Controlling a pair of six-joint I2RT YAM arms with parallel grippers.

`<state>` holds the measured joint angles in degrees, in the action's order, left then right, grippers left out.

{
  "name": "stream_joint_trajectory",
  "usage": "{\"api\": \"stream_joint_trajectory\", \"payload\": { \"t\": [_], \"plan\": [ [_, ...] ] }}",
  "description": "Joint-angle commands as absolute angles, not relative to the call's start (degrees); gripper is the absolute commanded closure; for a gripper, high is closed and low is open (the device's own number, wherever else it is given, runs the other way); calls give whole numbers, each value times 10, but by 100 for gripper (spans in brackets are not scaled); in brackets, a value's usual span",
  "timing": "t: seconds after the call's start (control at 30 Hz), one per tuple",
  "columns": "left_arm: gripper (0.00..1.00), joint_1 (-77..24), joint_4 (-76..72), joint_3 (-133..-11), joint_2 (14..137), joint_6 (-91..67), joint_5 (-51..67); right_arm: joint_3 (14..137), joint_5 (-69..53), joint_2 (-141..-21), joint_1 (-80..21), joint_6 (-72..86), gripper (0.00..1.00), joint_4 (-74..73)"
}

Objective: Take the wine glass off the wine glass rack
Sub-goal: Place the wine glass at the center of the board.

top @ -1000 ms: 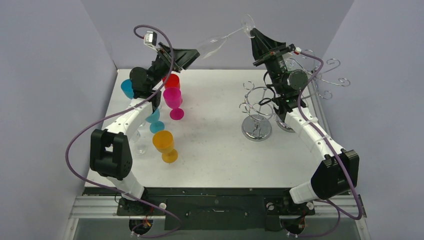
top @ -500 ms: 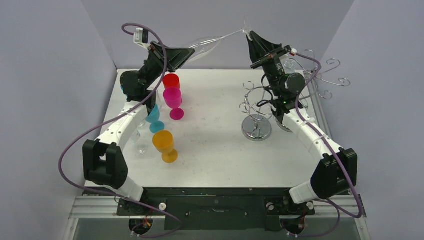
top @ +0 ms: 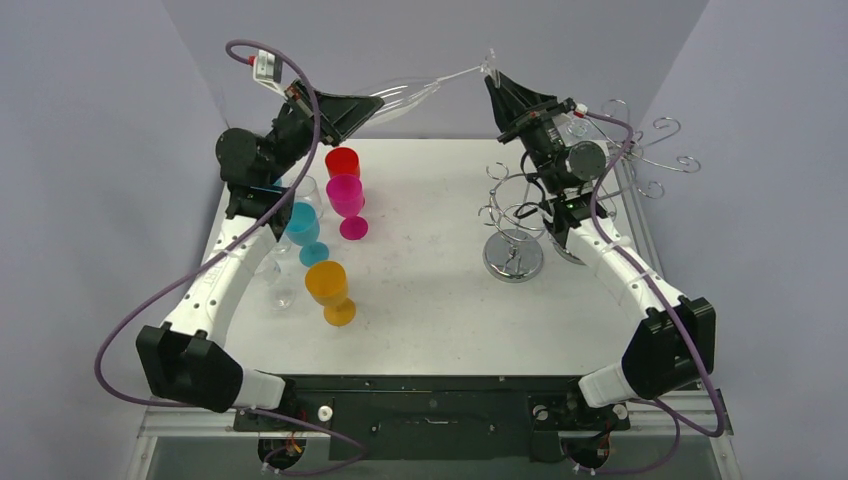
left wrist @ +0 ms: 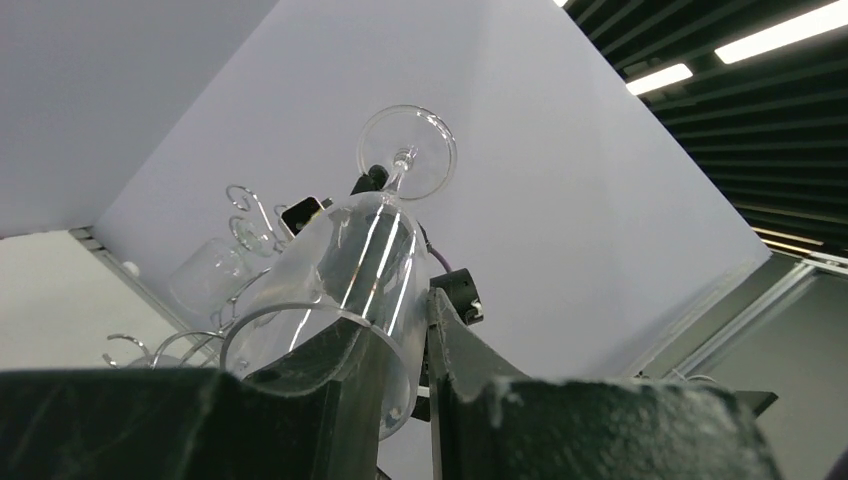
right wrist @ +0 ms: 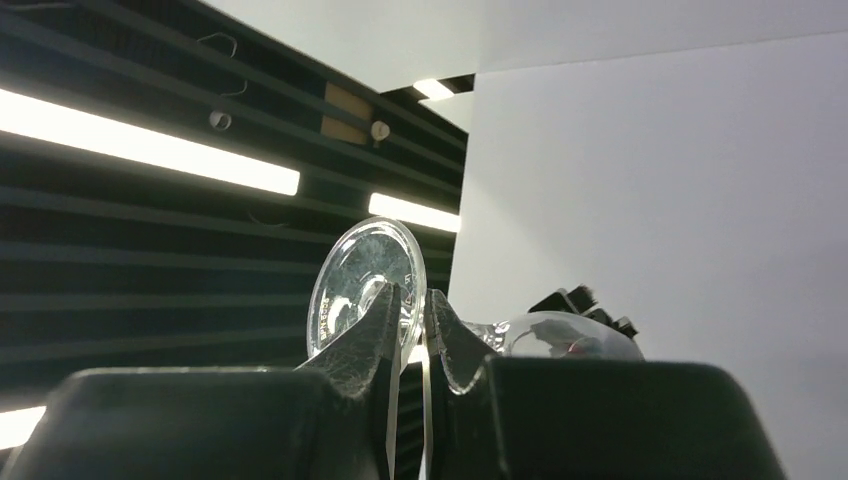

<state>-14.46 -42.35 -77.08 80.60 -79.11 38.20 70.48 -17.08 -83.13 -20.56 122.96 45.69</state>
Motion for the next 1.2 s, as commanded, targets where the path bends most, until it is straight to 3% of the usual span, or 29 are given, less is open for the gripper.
{"api": "stream_joint_trajectory", "payload": {
  "t": [0.0,0.17,0.43,0.63,0.87,1.17],
  "plan": [
    [100,-159,-198,-833,769,-655,380,745,-221,-799,-213,1214,100,395],
    [100,-159,-26,-896,747,-555,330,777,-221,-778,-209,1119,87,282],
    [100,-159,80,-958,745,-508,283,801,-211,-761,-206,1011,49,185],
    [100,-159,151,-1011,749,-463,240,837,-178,-736,-192,890,32,25],
    [100,-165,285,-1077,783,-406,193,927,-157,-722,-177,728,26,-139],
    [100,-258,548,-1214,892,-271,24,1075,-68,-734,-169,523,25,-367]
  ]
}}
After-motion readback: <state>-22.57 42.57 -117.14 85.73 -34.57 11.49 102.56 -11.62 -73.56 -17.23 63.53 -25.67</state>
